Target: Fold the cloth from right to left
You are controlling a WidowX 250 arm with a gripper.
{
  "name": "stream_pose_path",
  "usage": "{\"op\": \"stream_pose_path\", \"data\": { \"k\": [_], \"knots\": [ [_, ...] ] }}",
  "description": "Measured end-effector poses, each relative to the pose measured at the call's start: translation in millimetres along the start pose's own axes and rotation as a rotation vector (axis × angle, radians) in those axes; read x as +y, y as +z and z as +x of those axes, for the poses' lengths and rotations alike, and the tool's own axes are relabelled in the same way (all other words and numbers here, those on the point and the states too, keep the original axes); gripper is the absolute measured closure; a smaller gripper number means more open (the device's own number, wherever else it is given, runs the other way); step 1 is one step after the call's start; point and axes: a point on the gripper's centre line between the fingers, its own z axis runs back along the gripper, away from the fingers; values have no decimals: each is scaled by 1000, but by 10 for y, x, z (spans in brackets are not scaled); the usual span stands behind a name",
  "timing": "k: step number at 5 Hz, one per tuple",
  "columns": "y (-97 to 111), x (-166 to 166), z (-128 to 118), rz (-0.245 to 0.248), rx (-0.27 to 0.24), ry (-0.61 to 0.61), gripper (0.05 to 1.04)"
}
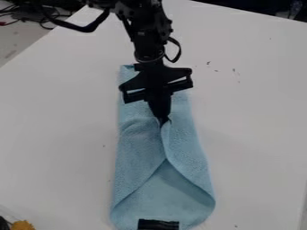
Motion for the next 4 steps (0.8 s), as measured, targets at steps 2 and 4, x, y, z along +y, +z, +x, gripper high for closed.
{"op": "stream_pose_path", "data": {
  "k": [2, 4],
  "knots": [
    [-131, 98, -85, 20, -24, -44, 829],
    [-84, 223, -213, 182, 16, -116, 256]
  ]
}}
